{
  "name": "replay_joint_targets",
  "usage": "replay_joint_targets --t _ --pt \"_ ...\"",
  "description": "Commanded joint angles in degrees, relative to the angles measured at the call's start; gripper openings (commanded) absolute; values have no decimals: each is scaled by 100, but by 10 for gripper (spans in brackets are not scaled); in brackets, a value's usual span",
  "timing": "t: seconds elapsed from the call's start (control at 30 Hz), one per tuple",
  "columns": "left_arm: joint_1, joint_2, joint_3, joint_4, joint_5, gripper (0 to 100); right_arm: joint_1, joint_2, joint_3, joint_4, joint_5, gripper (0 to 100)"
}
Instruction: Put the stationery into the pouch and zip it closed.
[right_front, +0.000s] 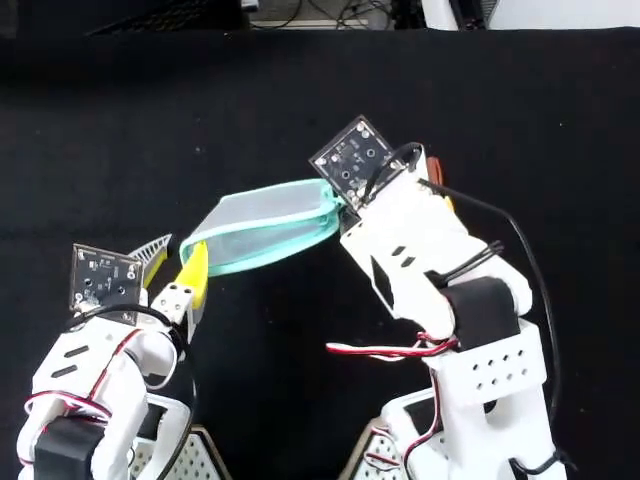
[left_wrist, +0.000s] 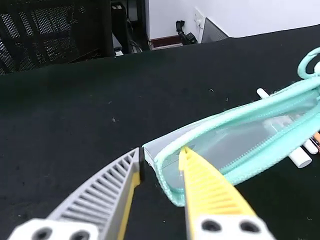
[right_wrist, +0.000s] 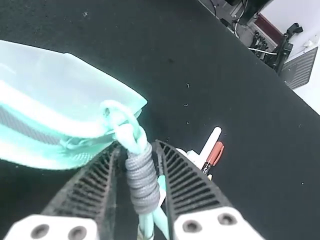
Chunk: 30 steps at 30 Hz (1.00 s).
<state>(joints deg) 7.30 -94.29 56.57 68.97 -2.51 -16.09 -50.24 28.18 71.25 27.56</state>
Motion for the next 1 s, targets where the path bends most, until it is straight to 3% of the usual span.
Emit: replay_joint_targets --t 0.0,0.1,0.47,0.6,0.97 --pt "40 44 -13 -9 -70 122 -35 -127 -31 -97 -35 12" --pt "40 44 171 -35 -70 90 -18 -127 -31 -97 -35 12" --pt "31 0 637 -501 325 144 -18 -127 -22 -97 -26 12" --pt "31 -9 532 -492 290 30 -9 -127 -22 -97 -26 12" --pt "22 -18 295 -440 290 29 -62 -136 444 -97 -35 12"
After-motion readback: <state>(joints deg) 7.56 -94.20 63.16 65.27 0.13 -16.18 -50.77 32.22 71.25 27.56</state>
